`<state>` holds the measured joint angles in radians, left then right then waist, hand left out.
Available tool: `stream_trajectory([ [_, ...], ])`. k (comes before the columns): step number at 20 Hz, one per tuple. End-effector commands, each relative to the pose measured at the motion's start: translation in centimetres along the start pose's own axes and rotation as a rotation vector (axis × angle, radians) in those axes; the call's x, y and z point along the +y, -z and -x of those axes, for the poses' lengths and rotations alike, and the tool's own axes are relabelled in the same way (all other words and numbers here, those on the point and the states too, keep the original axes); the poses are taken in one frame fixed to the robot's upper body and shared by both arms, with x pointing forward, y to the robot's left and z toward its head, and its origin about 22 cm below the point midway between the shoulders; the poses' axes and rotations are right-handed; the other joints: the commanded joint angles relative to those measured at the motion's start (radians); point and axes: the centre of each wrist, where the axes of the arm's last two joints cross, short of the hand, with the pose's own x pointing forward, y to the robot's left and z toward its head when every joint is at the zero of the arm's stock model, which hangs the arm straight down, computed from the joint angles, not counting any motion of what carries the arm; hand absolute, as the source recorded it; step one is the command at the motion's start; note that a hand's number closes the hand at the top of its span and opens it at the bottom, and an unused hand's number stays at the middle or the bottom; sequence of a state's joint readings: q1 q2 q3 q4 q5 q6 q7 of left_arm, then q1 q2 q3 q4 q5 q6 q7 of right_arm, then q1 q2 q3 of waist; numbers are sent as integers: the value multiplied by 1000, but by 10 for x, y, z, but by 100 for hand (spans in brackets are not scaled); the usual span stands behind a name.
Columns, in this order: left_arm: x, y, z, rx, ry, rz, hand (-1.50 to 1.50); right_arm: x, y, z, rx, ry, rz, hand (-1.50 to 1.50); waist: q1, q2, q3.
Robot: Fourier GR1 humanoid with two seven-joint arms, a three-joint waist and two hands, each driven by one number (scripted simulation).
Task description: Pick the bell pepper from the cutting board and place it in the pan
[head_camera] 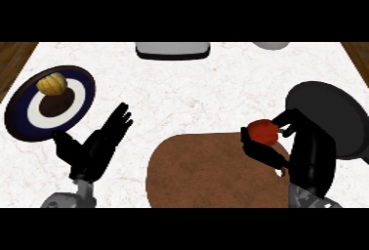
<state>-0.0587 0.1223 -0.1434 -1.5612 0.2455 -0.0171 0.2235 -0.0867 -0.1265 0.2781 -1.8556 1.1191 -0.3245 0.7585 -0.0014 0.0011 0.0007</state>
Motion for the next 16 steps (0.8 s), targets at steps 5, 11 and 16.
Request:
stream_trajectory([
  [5,-10,-6,4,-12,5,9,0,32,64,57,15,-122,111,150,12,1,0],
  [11,-17,2,4,7,5,43,0,13,126,108,79,-120,319,150,25,6,1],
  [16,-3,14,-3,12,-5,28,0,29,140,145,93,-100,384,150,19,7,1],
])
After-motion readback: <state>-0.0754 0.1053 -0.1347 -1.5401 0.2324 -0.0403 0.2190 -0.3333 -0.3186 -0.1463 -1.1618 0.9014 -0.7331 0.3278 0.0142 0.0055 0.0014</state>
